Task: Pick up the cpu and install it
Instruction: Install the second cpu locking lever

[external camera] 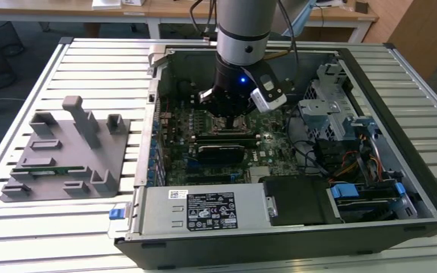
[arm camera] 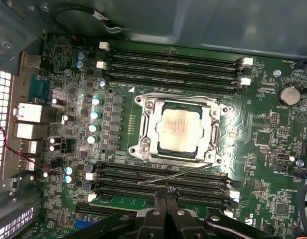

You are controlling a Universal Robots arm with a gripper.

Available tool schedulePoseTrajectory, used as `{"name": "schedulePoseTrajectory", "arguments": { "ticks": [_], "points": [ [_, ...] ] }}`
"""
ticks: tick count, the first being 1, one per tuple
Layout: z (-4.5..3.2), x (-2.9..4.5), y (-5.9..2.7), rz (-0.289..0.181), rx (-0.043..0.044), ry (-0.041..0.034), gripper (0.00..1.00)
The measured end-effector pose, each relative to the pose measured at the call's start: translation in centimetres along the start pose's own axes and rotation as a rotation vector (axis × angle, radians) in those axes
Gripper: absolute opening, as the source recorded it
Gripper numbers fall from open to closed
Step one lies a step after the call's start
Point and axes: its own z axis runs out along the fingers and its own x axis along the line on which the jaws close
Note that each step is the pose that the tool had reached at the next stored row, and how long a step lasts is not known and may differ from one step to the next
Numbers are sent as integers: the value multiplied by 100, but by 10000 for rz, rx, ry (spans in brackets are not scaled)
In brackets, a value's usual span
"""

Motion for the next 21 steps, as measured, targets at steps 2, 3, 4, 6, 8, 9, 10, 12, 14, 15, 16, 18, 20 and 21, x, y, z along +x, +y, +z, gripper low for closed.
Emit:
{"name": "schedulePoseTrajectory", "arguments": {
  "ticks": [2, 3, 4, 6, 8, 9, 10, 12, 14, 15, 16, 18, 20, 21],
  "points": [
    [0, 5, 1, 0, 0, 0, 11],
    [0, 8, 1, -1, 0, 0, 11],
    [0, 10, 1, -1, 0, 0, 11],
    [1, 19, 2, 0, 0, 0, 11],
    [1, 30, 4, -1, 0, 0, 11],
    [2, 37, 5, -1, 1, 1, 11],
    [5, 49, 8, -1, 0, 0, 11],
    [11, 67, 16, 0, -2, -1, 11],
    [17, 68, 27, 0, 0, 1, 11],
    [21, 67, 34, -1, -4, 0, 11],
    [25, 67, 40, -1, -9, -1, 11],
    [33, 67, 52, -1, -15, -1, 11],
    [43, 71, 61, -1, -18, -3, 11],
    [47, 74, 64, -2, -17, -2, 11]
  ]
}}
